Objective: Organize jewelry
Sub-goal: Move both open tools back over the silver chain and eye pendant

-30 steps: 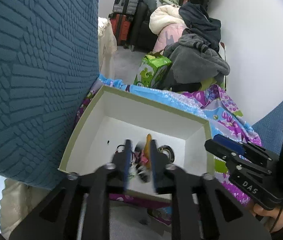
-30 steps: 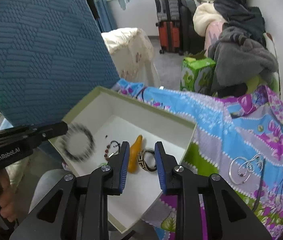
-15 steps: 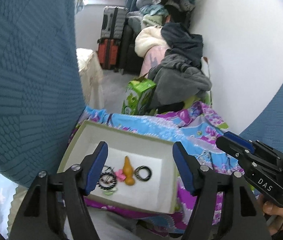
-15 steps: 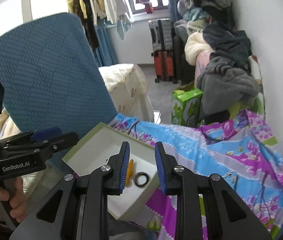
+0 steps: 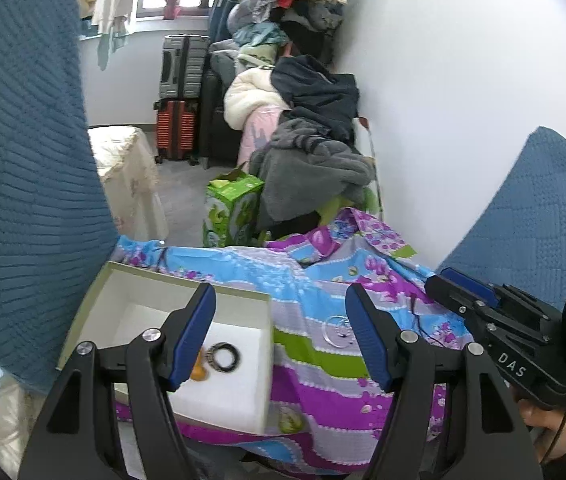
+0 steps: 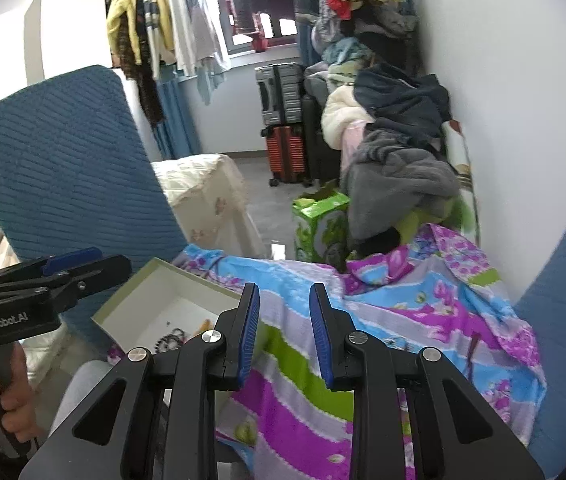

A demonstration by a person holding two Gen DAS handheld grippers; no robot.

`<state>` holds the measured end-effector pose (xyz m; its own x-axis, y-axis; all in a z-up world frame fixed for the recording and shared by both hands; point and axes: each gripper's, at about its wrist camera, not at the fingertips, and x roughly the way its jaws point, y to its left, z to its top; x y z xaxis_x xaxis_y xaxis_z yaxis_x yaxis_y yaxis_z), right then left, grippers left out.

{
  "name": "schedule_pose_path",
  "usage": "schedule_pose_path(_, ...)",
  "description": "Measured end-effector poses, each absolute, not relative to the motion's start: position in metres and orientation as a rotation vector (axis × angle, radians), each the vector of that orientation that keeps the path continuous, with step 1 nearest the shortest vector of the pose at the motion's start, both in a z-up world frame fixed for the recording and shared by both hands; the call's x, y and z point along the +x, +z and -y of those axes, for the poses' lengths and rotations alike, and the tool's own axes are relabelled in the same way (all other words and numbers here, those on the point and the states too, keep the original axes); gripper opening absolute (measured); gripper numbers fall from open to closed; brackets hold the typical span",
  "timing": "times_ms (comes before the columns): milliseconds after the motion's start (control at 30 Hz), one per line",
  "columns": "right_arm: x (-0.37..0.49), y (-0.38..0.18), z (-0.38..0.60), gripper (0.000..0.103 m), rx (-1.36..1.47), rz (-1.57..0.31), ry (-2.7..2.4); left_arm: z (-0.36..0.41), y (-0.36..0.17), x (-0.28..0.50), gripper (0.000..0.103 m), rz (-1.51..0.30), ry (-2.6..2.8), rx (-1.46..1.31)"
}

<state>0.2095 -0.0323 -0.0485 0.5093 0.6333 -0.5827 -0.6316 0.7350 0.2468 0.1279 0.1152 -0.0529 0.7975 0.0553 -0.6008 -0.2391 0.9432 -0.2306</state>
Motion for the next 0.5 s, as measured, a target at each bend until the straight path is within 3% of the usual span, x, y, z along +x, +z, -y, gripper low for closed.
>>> schedule_pose_path(500, 0.205, -0.084, 0.090, 0.024, 0.019, -0.720, 0.661, -0.065, -0.074, 0.138, 0.068, -0.675, 0.142, -0.277)
